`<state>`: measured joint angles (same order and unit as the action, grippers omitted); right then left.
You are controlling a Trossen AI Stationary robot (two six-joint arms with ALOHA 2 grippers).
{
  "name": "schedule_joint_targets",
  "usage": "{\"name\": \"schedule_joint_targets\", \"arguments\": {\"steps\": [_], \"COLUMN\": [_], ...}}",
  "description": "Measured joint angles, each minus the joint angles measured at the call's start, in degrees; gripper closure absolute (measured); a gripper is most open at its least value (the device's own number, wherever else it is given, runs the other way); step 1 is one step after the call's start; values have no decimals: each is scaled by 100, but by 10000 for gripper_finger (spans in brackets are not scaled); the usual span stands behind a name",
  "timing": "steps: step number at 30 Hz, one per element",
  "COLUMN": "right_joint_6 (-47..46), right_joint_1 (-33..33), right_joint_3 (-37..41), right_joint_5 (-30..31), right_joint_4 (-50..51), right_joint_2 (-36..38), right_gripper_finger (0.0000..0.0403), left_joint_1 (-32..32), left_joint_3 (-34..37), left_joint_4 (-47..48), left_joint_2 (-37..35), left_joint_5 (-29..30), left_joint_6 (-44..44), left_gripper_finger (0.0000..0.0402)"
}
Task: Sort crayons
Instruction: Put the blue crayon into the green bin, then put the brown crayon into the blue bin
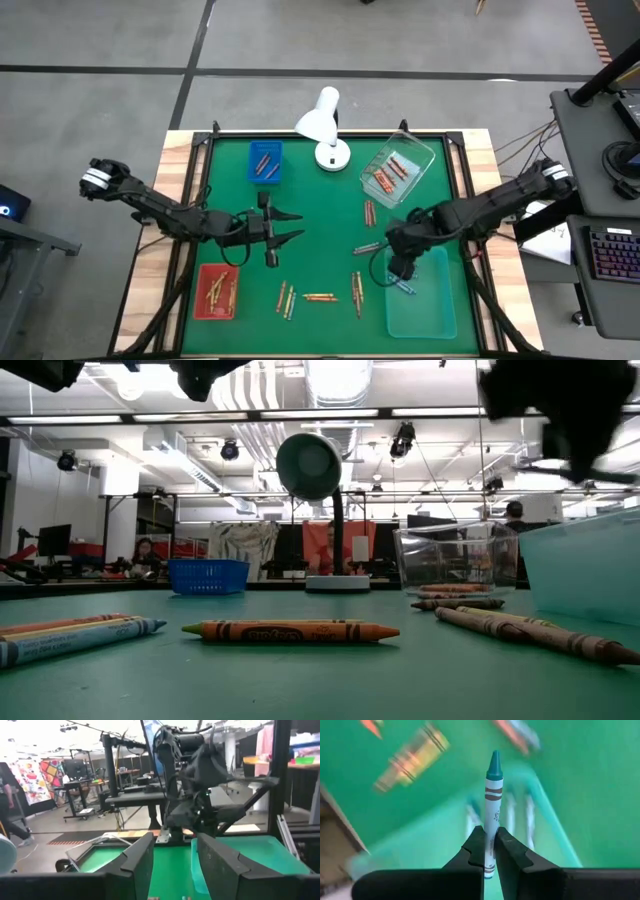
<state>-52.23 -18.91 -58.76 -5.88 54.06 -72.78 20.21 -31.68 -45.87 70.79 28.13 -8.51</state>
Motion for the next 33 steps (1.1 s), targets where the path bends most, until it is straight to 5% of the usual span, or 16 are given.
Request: {"name": "schedule_joint_targets", "arguments": {"steps": [5,12,16,26,33], "right_joint_6": [-336,-160,-111,33,82], "right_joint_1": [-223,-526,-611,-595,-595], "right_joint_3": [2,2,2,7,4], "right_joint_5": [-671,-958,-915,-534,142], "right_joint_4": [990,1133,1133,1101,725], "right_joint_2": [-402,-903,-1117,-1205,-815], "right_gripper_finger": [390,390,377,265,251], "left_joint_1": [-24,-35,-35,-39,-39], "left_joint_3": [0,0,0,-26,-222], "left_joint_4": [174,392,439,465,1537], "left_joint_2": [-37,-40,-40,-40,-44], "left_joint_5": [-1,0,-2,-2,-8], "left_joint_6": [0,17,59,321,1186], "left_gripper_finger": [267,267,267,267,267]}}
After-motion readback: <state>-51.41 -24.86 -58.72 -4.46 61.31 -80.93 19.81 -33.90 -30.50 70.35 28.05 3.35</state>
